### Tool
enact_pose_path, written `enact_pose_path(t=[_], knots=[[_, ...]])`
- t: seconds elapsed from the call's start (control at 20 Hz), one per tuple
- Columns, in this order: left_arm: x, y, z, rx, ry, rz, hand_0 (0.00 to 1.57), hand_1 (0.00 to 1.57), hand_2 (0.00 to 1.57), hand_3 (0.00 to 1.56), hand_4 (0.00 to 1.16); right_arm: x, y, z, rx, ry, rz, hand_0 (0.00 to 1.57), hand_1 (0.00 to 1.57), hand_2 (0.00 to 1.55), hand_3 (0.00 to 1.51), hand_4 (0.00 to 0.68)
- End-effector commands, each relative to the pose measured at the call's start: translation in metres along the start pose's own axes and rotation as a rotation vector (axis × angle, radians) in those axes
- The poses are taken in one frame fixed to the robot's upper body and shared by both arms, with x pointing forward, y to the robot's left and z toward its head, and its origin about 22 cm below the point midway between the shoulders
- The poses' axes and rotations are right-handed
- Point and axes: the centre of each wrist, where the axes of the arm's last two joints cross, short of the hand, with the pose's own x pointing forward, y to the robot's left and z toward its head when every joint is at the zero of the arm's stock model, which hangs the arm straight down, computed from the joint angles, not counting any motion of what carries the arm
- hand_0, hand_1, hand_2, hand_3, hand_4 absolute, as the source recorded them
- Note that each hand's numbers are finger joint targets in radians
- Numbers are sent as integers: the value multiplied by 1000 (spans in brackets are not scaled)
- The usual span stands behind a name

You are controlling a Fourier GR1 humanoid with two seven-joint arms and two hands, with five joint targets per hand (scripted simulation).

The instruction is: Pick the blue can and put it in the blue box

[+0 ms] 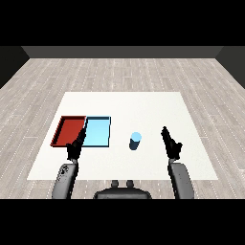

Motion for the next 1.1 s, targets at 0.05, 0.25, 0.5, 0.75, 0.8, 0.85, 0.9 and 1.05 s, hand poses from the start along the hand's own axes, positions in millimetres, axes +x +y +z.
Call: enact_pose_path(t=[0.05, 0.25, 0.5, 0.75, 0.8, 0.85, 0.9, 1.05], knots=[[1, -2, -2, -10, -34, 8, 0, 0, 0, 0, 0, 4, 3, -2, -1, -30, 10, 0, 0, 0, 0, 0], [11, -14, -16, -18, -37, 5, 0, 0, 0, 0, 0, 18, 18, 8, -6, -33, -4, 0, 0, 0, 0, 0], [30, -5, -14, 34, -477, 192, 0, 0, 0, 0, 0, 18, 14, 1, 93, -320, -236, 0, 0, 0, 0, 0], [8, -6, 5, 0, -515, 217, 0, 0, 0, 0, 0, 33, -4, 0, 108, -346, -225, 0, 0, 0, 0, 0], [11, 3, -8, 19, -525, 185, 0, 0, 0, 0, 0, 24, 5, -3, 102, -337, -233, 0, 0, 0, 0, 0], [2, -13, -1, 22, -518, 191, 0, 0, 0, 0, 0, 8, -4, 1, 116, -322, -232, 0, 0, 0, 0, 0], [13, -11, 6, 11, -496, 216, 0, 0, 0, 0, 0, 16, 10, -12, 124, -342, -240, 0, 0, 0, 0, 0], [-15, 3, -14, 14, -494, 220, 0, 0, 0, 0, 0, 13, 16, -23, 108, -342, -222, 0, 0, 0, 0, 0]])
